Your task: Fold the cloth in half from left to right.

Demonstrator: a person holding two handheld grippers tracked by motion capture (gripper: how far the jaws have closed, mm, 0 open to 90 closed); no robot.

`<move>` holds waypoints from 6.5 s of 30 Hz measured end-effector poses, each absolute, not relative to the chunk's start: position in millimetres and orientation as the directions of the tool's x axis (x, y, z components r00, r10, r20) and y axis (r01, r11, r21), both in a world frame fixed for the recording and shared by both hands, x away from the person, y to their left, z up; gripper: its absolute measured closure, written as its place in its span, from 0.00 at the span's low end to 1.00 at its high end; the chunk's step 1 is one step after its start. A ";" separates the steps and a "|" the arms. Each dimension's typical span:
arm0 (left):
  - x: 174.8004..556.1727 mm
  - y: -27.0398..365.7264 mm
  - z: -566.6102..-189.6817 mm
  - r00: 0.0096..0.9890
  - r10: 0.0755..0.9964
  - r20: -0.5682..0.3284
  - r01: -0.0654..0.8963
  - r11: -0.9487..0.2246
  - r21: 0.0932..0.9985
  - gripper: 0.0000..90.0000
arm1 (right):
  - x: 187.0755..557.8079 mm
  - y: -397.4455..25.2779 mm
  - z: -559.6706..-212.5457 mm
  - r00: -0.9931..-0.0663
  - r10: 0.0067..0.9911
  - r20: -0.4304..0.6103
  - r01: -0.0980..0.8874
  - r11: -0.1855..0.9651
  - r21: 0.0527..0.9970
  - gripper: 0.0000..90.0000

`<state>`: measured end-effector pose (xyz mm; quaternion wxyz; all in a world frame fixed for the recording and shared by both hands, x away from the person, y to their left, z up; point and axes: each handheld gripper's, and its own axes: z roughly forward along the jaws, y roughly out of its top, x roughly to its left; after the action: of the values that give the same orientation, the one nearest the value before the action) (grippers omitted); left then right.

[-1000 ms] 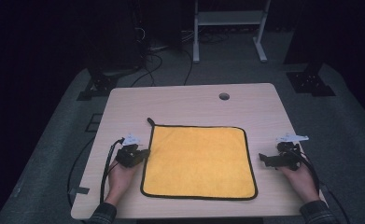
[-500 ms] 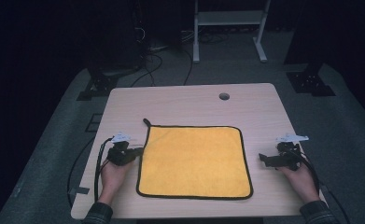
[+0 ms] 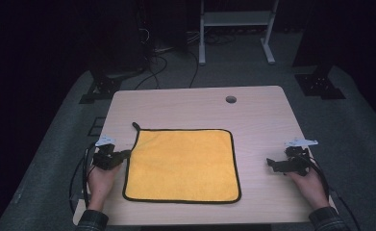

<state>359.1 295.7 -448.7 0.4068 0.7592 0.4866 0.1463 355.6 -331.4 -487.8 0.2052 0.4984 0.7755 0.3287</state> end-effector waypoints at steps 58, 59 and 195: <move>391.4 110.2 -425.3 0.813 0.506 -0.290 0.486 -0.314 0.816 0.97 | 355.6 -331.4 -487.8 -0.418 0.908 0.011 0.640 0.286 0.713 0.01; 391.6 106.8 -425.6 0.815 0.501 -0.291 0.485 -0.316 0.816 0.97 | 355.6 -331.4 -487.8 -0.418 0.908 0.011 0.640 0.286 0.713 0.01; 379.5 181.1 -460.1 0.725 0.680 -0.106 0.526 -0.448 0.723 0.32 | 355.9 -320.5 -470.9 -0.484 0.875 0.027 0.602 0.310 0.735 0.15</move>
<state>379.5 181.1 -460.1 0.3857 0.8449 0.3568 0.1003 355.9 -320.5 -470.9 0.1932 0.4697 0.7860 0.3524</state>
